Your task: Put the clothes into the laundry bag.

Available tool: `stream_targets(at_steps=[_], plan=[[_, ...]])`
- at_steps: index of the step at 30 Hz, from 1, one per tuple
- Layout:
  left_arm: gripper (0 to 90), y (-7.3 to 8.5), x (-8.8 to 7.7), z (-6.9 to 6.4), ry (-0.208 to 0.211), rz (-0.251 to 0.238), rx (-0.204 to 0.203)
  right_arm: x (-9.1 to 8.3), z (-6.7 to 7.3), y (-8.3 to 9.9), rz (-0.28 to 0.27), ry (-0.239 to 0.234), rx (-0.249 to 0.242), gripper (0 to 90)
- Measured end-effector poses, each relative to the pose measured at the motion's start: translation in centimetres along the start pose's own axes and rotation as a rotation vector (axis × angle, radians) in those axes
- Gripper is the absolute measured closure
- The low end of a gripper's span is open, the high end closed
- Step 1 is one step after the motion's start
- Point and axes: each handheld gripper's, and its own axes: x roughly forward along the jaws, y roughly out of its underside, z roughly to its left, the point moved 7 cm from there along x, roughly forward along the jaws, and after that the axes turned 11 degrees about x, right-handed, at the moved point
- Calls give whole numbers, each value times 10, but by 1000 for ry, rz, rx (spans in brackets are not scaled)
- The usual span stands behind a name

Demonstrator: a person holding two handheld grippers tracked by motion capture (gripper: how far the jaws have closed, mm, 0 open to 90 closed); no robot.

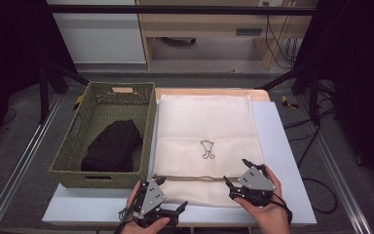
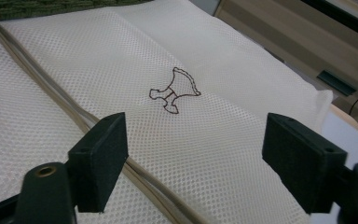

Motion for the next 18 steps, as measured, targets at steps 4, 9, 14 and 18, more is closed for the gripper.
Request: stream_targets(at_steps=[4, 9, 14, 18], plan=[[56, 3, 3, -3, 3, 14, 8, -1, 2, -1, 18, -5, -33, 358], [64, 4, 5, -5, -2, 17, 25, 2, 6, -1, 63, -47, -69, 480], [62, 6, 7, -4, -16, 29, 27, 10, 14, -1, 120, -113, -101, 576], [65, 7, 7, -2, -33, 36, 21, 16, 23, 0, 160, -168, -167, 636]])
